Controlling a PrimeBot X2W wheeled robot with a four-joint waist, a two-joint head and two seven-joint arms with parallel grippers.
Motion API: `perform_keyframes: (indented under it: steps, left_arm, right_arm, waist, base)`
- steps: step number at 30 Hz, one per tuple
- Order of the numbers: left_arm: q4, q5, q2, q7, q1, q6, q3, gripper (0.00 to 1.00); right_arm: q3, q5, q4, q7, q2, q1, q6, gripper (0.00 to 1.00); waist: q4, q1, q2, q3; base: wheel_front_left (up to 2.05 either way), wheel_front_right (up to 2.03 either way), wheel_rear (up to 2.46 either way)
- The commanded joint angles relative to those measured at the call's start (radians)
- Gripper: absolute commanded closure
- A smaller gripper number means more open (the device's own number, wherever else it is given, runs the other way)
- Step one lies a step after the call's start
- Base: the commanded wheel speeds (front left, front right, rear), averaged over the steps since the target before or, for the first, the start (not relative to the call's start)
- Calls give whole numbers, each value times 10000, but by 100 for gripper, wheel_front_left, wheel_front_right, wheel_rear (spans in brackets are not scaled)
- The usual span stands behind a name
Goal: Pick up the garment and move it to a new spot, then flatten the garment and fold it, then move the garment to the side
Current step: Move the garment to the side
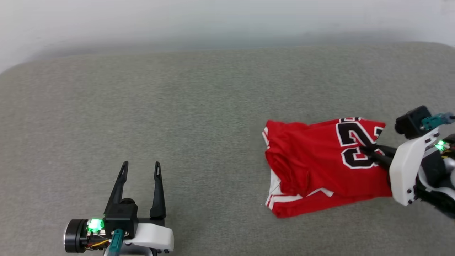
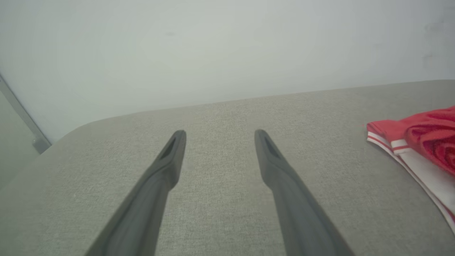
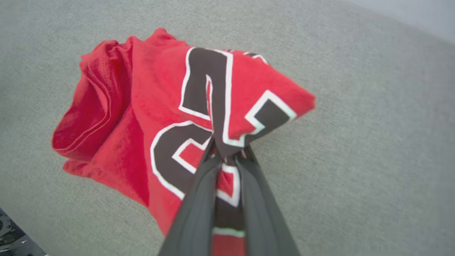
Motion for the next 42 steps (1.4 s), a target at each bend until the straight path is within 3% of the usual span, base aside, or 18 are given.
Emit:
perform_keyframes:
  steps: [1,13,27,36,37,38,42]
  left_arm:
    - [-29,75,52,-22,-103,34,28,0]
    - [-395,252,352,-21,-720,40,133,0]
    - [-970,428,610,-21,-1745,57,-129,0]
    - [-1031,378,626,-21,-2103,158,-320,0]
    - [-1019,369,624,-21,-2112,181,-336,0]
    - [-1006,363,624,-21,-2115,188,-345,0]
    - [-898,286,630,-21,-1977,269,-357,0]
  right_arm:
    - [19,-92,-14,-84,-111,-192,-9,100]
    - [-342,-163,406,-288,-1009,-1403,-11,100]
    - [-1157,-971,2707,53,-2756,-2983,-12,100]
    - [-1894,-1674,4352,-394,-2537,-3510,-12,100]
    - [-2006,-1851,4528,-545,-2477,-3590,-14,69]
    - [-2078,-2030,4682,-678,-2402,-3625,-12,0]
    - [-2308,-2593,5279,-1010,-2010,-3652,-14,0]
  waist:
    - [-365,-1,0,190]
    - [-1346,-1,0,1327]
    - [-890,-1,0,3078]
    - [-533,-1,0,3558]
    - [-517,-1,0,3563]
    - [-505,-1,0,3553]
    - [-508,-1,0,3322]
  base:
    - [0,0,0]
    - [0,0,0]
    - [0,0,0]
    - [0,0,0]
    - [0,0,0]
    - [0,0,0]
    - [0,0,0]
